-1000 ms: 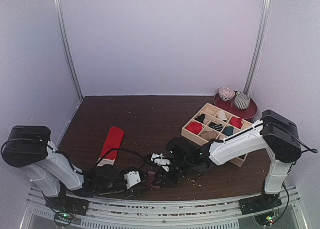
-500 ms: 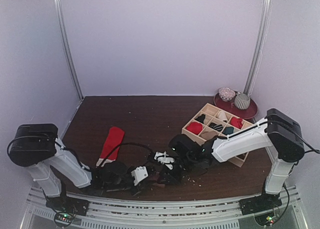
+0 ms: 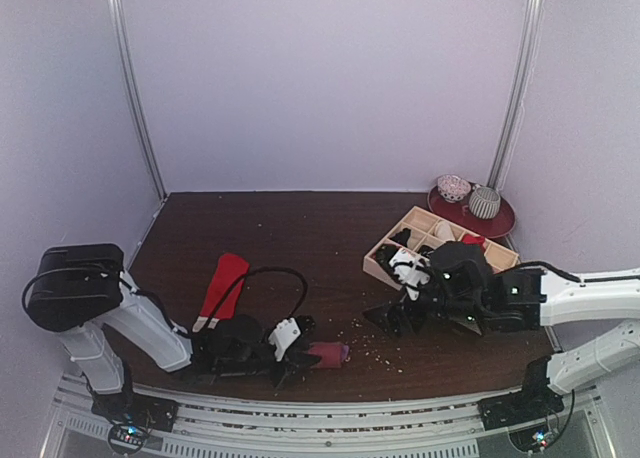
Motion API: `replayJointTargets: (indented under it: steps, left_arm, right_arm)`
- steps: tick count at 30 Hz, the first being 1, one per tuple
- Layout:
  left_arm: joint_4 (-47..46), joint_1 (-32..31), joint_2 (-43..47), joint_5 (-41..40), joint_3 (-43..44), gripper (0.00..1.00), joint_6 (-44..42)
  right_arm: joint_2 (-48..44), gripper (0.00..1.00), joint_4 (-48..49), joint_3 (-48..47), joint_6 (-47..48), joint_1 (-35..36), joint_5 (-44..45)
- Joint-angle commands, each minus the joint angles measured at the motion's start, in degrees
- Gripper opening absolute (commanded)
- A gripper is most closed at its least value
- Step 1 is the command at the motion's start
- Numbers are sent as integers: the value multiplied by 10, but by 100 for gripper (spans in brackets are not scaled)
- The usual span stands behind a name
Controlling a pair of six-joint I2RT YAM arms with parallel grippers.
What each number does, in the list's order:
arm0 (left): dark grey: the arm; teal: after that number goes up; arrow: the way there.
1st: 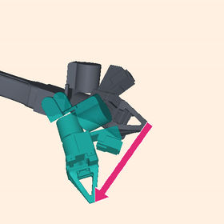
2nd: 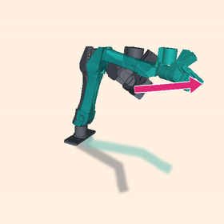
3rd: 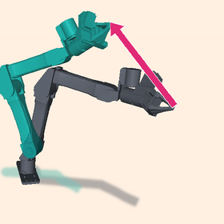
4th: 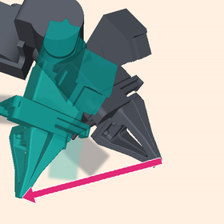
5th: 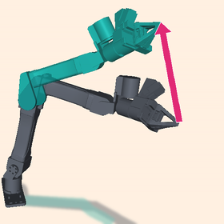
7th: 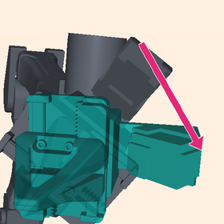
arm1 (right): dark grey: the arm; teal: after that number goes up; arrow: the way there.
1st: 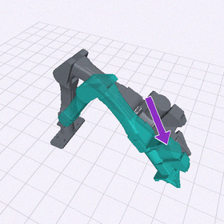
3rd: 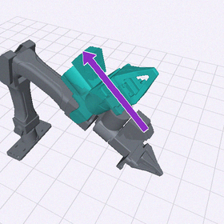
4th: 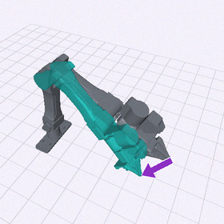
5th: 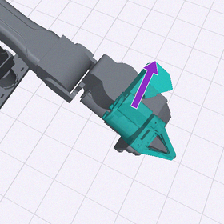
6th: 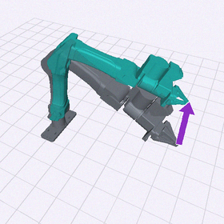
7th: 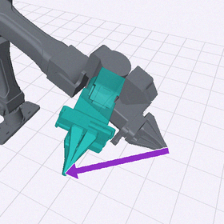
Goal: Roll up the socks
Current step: Roll a pair of socks at the center of the board.
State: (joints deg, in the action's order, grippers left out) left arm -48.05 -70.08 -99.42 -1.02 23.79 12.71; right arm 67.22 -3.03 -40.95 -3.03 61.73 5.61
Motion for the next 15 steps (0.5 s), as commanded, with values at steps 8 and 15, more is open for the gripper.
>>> replayJointTargets:
  steps: [8, 15]
  left_arm:
    - [157, 2, -57, 55, -12, 14, 42]
    - [174, 3, -51, 57, -8, 13, 33]
  right_arm:
    - [-47, 86, 85, 66, -45, -25, -42]
    - [149, 79, 37, -32, -79, -50, -254]
